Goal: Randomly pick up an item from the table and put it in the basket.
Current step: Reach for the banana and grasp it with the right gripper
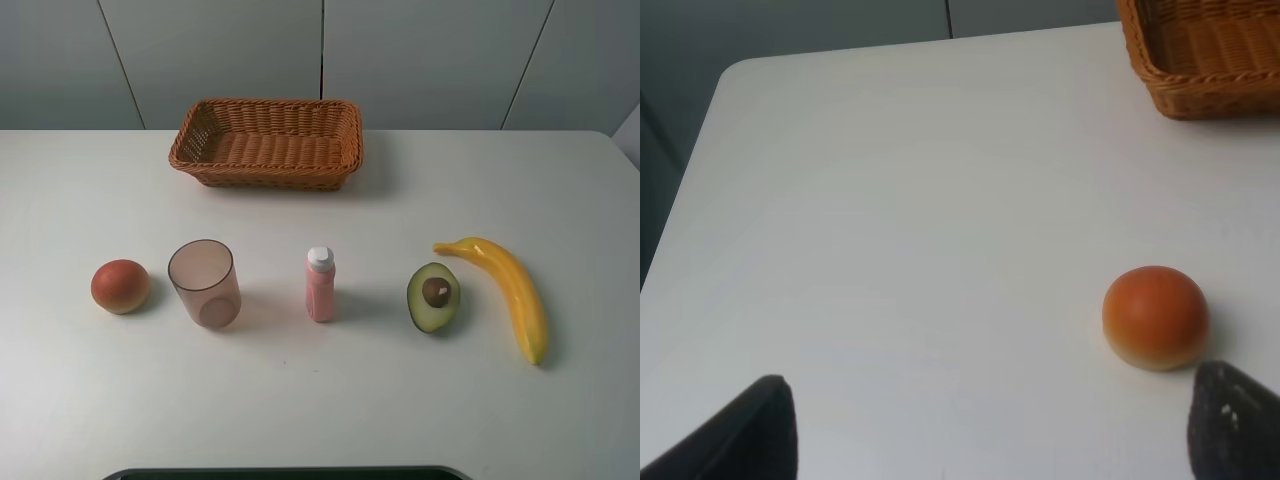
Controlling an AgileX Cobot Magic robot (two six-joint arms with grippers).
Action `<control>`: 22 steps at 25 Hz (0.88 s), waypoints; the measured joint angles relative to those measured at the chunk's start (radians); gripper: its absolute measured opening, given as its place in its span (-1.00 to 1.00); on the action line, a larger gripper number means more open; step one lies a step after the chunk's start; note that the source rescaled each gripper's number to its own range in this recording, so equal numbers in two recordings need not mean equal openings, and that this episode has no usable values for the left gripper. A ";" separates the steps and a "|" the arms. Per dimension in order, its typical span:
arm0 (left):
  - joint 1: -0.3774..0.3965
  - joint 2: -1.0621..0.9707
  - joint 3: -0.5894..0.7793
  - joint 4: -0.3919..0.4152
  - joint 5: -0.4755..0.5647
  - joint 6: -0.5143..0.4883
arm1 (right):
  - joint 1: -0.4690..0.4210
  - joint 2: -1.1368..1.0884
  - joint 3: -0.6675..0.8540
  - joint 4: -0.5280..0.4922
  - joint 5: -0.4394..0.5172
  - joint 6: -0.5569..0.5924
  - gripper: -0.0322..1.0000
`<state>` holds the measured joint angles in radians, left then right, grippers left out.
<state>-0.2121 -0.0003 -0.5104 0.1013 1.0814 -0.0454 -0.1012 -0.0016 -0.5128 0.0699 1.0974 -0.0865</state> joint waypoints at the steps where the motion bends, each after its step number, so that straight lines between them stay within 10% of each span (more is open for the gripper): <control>1: 0.000 0.000 0.000 0.000 0.000 0.000 | 0.000 0.000 0.000 0.000 0.000 0.000 1.00; 22: 0.000 0.000 0.000 0.000 0.000 0.000 | 0.000 0.000 0.000 0.000 0.000 0.000 1.00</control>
<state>-0.2121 -0.0003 -0.5104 0.1013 1.0814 -0.0454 -0.1012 -0.0016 -0.5128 0.0699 1.0974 -0.0865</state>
